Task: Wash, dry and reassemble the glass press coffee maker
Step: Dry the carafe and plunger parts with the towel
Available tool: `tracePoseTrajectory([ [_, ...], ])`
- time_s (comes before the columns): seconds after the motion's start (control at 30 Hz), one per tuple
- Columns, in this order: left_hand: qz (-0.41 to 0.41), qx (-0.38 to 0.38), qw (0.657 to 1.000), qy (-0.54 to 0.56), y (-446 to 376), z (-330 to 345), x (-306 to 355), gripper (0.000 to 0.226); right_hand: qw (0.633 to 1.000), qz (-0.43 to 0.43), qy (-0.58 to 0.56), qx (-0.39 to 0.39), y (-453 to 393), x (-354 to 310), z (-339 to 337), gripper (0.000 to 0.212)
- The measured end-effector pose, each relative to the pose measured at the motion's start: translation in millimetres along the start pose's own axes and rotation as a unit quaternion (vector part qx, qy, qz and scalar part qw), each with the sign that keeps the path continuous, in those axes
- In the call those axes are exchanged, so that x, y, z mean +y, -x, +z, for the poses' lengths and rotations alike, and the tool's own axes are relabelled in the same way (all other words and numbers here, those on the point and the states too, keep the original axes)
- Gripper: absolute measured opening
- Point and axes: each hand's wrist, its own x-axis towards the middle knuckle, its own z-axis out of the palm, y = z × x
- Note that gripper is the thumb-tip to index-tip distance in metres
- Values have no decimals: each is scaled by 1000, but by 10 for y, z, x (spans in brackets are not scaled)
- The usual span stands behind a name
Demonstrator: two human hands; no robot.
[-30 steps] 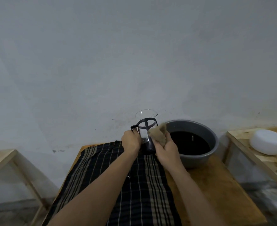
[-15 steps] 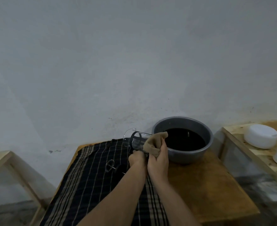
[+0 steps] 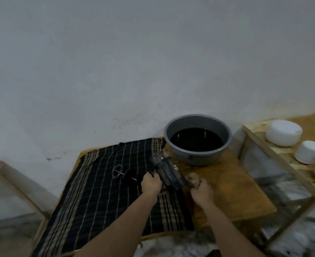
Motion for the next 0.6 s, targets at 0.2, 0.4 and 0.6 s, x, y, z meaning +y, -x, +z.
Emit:
tracePoseTrajectory([
  [0.2,-2,-25,1000,11,87,32,-97,20,998,-45,-31,11,165,-138,-73,43],
  [0.4,107,-38,991,-71,-61,-127,93,16,974,-115,-121,-153,194,-496,-94,44],
  [0.6,204,-64,958,-192,-211,-507,326,18,943,-108,-105,-295,-90,-749,41,60],
])
